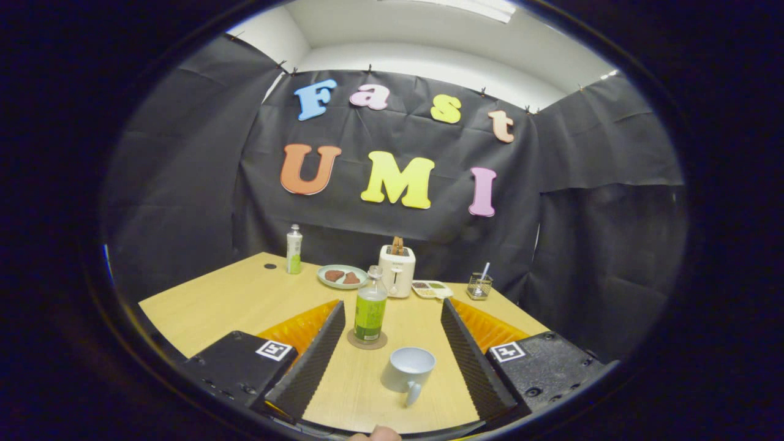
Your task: Take the bottle from table, then pour the juice into the cup, finally place the bottle on the coaster
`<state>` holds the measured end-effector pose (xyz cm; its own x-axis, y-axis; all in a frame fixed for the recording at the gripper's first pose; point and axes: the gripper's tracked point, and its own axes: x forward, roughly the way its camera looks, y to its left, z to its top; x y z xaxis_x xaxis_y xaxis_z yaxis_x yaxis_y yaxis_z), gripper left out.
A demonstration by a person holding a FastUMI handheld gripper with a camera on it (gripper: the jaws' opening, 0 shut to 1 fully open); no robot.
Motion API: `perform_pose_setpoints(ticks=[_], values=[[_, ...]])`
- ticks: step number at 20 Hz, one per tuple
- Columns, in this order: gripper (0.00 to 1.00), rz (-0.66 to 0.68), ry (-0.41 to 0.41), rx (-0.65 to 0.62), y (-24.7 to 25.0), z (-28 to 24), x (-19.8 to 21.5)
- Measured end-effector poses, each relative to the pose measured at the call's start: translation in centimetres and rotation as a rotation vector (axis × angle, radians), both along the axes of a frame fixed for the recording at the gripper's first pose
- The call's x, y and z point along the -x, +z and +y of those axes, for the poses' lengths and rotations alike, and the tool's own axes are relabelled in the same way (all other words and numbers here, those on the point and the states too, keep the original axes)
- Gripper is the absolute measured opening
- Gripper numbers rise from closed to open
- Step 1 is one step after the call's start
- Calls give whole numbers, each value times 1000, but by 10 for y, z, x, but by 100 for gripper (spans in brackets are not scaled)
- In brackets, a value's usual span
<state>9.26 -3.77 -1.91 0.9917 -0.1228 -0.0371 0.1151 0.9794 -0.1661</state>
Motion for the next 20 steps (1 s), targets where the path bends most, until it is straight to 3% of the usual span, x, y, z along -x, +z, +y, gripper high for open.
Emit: perform_pose_setpoints(ticks=[7,13,20], values=[[100,1,15,-114,10,-3,89],[100,-14,19,-111,12,-13,151],[100,-52,-11,-159,-4,-34,184]])
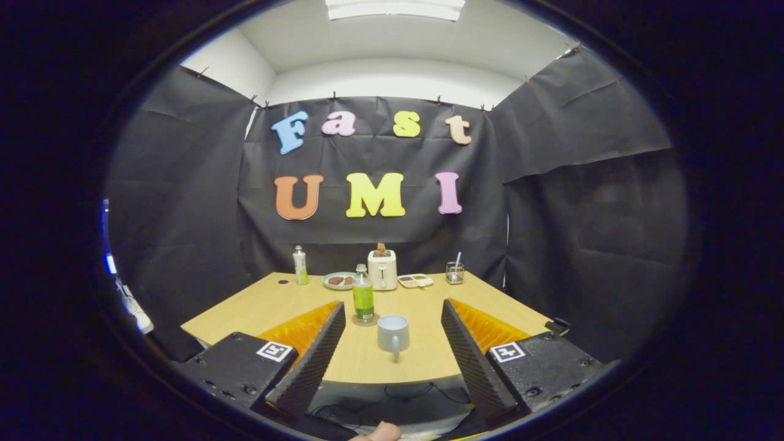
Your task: Take the bottle from table, then pour the juice into the cup, finally place the bottle on the coaster
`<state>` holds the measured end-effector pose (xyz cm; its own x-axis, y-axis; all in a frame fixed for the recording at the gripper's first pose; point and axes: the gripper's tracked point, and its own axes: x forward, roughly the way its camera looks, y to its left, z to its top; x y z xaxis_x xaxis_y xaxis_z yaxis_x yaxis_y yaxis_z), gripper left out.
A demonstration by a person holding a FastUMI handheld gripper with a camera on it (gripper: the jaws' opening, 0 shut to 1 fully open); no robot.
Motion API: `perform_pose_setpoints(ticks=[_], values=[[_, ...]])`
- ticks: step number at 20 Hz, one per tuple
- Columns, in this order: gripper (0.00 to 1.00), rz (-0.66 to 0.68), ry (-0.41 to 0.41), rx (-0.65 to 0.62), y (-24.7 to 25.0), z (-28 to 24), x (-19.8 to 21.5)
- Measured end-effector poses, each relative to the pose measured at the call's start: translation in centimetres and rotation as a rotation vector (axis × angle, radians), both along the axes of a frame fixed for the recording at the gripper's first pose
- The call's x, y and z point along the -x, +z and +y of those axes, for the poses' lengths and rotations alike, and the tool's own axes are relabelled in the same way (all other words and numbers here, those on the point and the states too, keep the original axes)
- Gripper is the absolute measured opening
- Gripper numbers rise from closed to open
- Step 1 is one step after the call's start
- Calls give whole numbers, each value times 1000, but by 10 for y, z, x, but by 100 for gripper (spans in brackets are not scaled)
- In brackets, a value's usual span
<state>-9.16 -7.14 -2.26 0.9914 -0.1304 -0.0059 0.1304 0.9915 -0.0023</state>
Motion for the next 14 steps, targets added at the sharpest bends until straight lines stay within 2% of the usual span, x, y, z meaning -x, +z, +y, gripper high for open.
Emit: perform_pose_setpoints(ticks=[5,14], values=[[100,-8,11,61,-2,2,2],[100,-30,6,59,-3,-3,0]])
